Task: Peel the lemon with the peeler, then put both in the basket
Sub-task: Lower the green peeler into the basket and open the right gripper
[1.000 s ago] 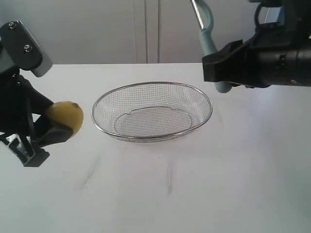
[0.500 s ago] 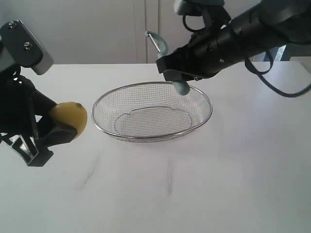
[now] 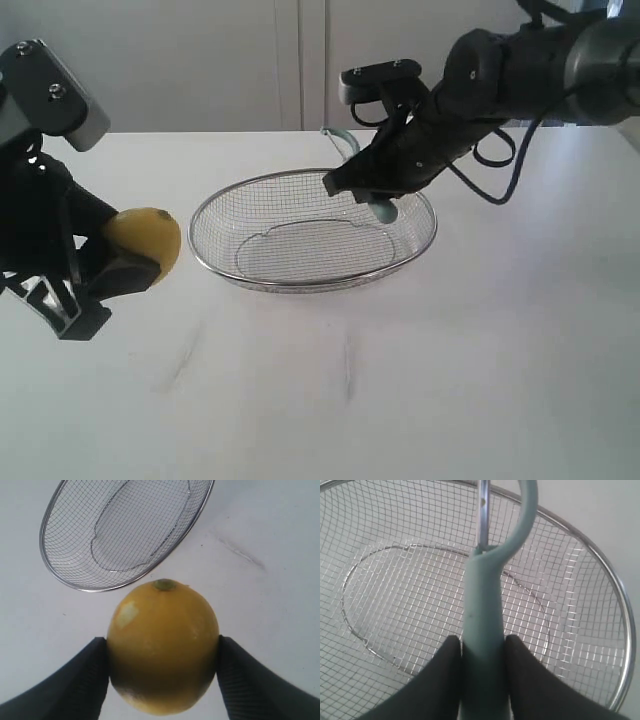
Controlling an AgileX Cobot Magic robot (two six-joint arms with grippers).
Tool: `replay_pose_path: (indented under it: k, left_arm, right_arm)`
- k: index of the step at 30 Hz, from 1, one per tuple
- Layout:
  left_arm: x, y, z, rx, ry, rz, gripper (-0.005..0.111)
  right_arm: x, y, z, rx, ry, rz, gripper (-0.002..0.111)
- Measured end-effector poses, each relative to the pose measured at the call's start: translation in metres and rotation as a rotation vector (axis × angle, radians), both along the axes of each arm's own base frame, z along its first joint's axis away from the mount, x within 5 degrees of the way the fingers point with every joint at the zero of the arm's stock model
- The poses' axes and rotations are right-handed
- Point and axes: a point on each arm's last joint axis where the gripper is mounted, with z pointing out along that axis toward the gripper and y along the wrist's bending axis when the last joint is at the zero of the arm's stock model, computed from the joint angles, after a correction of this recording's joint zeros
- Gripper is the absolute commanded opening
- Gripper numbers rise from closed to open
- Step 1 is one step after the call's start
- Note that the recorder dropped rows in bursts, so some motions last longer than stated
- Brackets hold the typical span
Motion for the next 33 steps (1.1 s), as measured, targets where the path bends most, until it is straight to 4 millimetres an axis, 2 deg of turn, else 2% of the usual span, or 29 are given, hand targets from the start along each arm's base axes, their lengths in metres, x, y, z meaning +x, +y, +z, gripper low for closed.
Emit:
replay_pose_path:
  k: [17,33]
  left_arm:
    - [0.000,0.000,0.000,-0.003,-0.005,0.001,0.000]
    - [0.000,0.000,0.000,-0.003,-0.005,0.001,0.000]
  right_arm:
    - [0.006,0.006,-0.050,-0.021,0.135,-0.014,0.000]
    - [-0.001,0.005,-0.053,-0.043,0.215,0.006,0.000]
